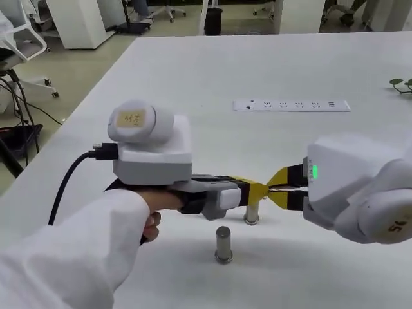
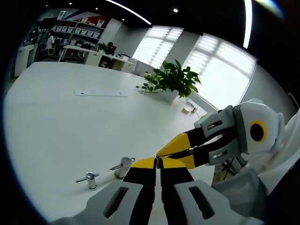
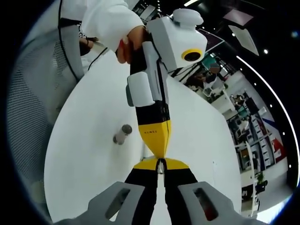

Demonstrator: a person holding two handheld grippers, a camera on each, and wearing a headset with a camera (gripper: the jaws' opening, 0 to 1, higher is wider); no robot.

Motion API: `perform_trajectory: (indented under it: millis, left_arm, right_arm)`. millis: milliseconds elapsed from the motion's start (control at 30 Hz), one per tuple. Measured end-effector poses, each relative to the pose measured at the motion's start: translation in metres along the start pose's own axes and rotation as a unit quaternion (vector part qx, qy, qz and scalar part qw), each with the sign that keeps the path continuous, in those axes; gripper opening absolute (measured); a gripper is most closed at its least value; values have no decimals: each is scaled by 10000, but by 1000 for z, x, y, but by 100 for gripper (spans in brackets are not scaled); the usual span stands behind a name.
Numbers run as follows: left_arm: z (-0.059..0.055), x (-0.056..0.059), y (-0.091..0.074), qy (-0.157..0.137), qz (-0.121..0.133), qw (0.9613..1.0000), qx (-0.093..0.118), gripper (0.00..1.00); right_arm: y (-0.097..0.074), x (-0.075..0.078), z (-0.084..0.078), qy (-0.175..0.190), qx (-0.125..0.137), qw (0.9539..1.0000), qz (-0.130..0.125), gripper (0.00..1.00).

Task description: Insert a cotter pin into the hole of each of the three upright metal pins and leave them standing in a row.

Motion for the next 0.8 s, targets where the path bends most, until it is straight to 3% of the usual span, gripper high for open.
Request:
perform_trajectory:
  millis: [133,200,367,467,500,533,633,767,800]
  left_arm:
    - [-1,-1,-1,96,33,9999,-19,0]
    - [-1,-2,-1,171,47,9998,-43,0]
    - [-2,-3,-6,591,103,9982,-65,0]
    - [-3,-1,-8,777,105,9969,-27,0]
    - [-3,-1,-8,837,110,9964,-30,0]
    - [-2,0,-9,975,116,9952,-23,0]
    - [-2,2,-12,1200,85,9927,54,0]
    - [0,5,-14,1543,33,9878,201,0]
    - [1,7,-16,1755,48,9842,221,0]
  right_arm:
    - [0,0,1,-50,27,10000,19,14]
    - [0,2,-1,-10,-11,10000,50,16]
    - [-3,7,-10,527,89,9979,376,24]
    - [-4,12,-17,1259,421,9870,902,27]
    - [-3,13,-18,1340,479,9852,955,28]
    - [-4,15,-21,1543,589,9802,1095,30]
    - [-8,21,-26,1560,503,9800,1125,34]
    - [-9,21,-31,1580,422,9765,1406,39]
    - [-10,21,-32,1577,443,9746,1527,39]
Point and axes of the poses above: the centre of the closed fingertips' face, and the gripper's own axes: y roughly forward along the fingers, x roughly to its right, z roughly out of its top, the point moved 10 cm from there along -y, roughly backward along the fingers, and after that the axes turned 14 degrees about -x, right-handed, at the moved point
